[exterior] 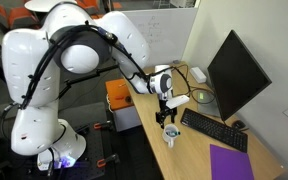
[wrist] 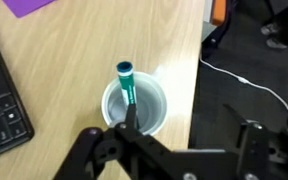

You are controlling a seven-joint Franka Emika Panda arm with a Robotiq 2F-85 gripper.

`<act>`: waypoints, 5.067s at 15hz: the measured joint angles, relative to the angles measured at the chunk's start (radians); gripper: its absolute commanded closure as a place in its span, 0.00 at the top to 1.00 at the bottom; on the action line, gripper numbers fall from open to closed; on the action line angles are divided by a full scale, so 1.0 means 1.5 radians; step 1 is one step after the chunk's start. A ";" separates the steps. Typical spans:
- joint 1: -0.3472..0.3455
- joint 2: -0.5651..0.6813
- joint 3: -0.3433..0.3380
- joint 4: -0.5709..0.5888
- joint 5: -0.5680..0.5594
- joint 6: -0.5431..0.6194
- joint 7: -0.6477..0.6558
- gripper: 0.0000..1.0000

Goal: Remove the marker from the mug

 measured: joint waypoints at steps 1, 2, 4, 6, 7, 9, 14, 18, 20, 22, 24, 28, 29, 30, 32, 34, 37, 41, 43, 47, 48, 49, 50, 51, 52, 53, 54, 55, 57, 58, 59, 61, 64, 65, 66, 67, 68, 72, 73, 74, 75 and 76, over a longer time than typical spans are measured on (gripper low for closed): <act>-0.001 0.011 0.000 0.010 -0.017 0.001 -0.026 0.54; -0.001 0.020 0.000 0.017 -0.036 0.006 -0.049 0.56; -0.001 0.034 0.000 0.027 -0.074 0.018 -0.088 0.62; -0.004 0.044 0.000 0.031 -0.099 0.034 -0.111 0.65; -0.006 0.048 0.000 0.032 -0.107 0.040 -0.118 0.67; -0.010 0.055 0.000 0.032 -0.112 0.050 -0.132 0.65; -0.020 0.075 0.000 0.033 -0.117 0.063 -0.140 0.60; -0.032 0.094 0.000 0.038 -0.117 0.069 -0.140 0.61; -0.037 0.109 -0.001 0.047 -0.117 0.074 -0.140 0.63; -0.039 0.121 -0.001 0.060 -0.117 0.075 -0.140 0.63; -0.039 0.131 -0.001 0.075 -0.116 0.076 -0.140 0.64; -0.040 0.147 -0.001 0.100 -0.116 0.077 -0.140 0.60; -0.040 0.150 -0.001 0.104 -0.116 0.077 -0.140 0.55; -0.040 0.152 -0.001 0.108 -0.116 0.077 -0.140 0.52; -0.041 0.159 -0.001 0.113 -0.116 0.077 -0.140 0.41; -0.042 0.167 -0.002 0.113 -0.117 0.077 -0.141 0.19; -0.043 0.168 -0.002 0.114 -0.121 0.077 -0.142 0.01; -0.042 0.168 -0.003 0.111 -0.148 0.079 -0.142 0.05; -0.041 0.162 -0.003 0.103 -0.169 0.081 -0.142 0.05; -0.032 0.103 -0.003 0.057 -0.226 0.085 -0.128 0.05; -0.031 0.080 -0.002 0.041 -0.228 0.085 -0.126 0.05; -0.030 0.056 -0.002 0.025 -0.228 0.085 -0.124 0.05; -0.030 0.028 -0.002 0.007 -0.225 0.084 -0.124 0.05; -0.030 0.002 -0.001 -0.009 -0.219 0.084 -0.124 0.05; -0.030 -0.024 0.001 -0.022 -0.203 0.084 -0.124 0.05; -0.030 -0.046 0.005 -0.032 -0.171 0.084 -0.128 0.05; -0.030 -0.061 0.012 -0.036 -0.130 0.084 -0.140 0.05; -0.030 -0.068 0.022 -0.035 -0.081 0.084 -0.154 0.05; -0.026 -0.063 0.048 -0.023 0.047 0.085 -0.210 0.05; -0.022 -0.053 0.061 -0.012 0.106 0.085 -0.233 0.05; -0.015 -0.039 0.074 0.004 0.154 0.085 -0.248 0.05; 0.008 0.002 0.089 0.051 0.222 0.084 -0.260 0.05; 0.029 0.088 0.105 0.150 0.307 0.077 -0.305 0.05; 0.029 0.119 0.113 0.187 0.339 0.067 -0.332 0.05; 0.028 0.151 0.120 0.224 0.372 0.052 -0.360 0.05; 0.027 0.180 0.126 0.260 0.399 0.034 -0.385 0.05; 0.027 0.211 0.132 0.300 0.424 0.012 -0.407 0.05; 0.028 0.321 0.151 0.444 0.483 -0.065 -0.489 0.06; 0.029 0.343 0.155 0.472 0.489 -0.077 -0.506 0.07; 0.031 0.363 0.157 0.497 0.492 -0.087 -0.518 0.07; 0.033 0.380 0.161 0.518 0.497 -0.095 -0.532 0.42; 0.036 0.394 0.162 0.537 0.502 -0.105 -0.541 0.47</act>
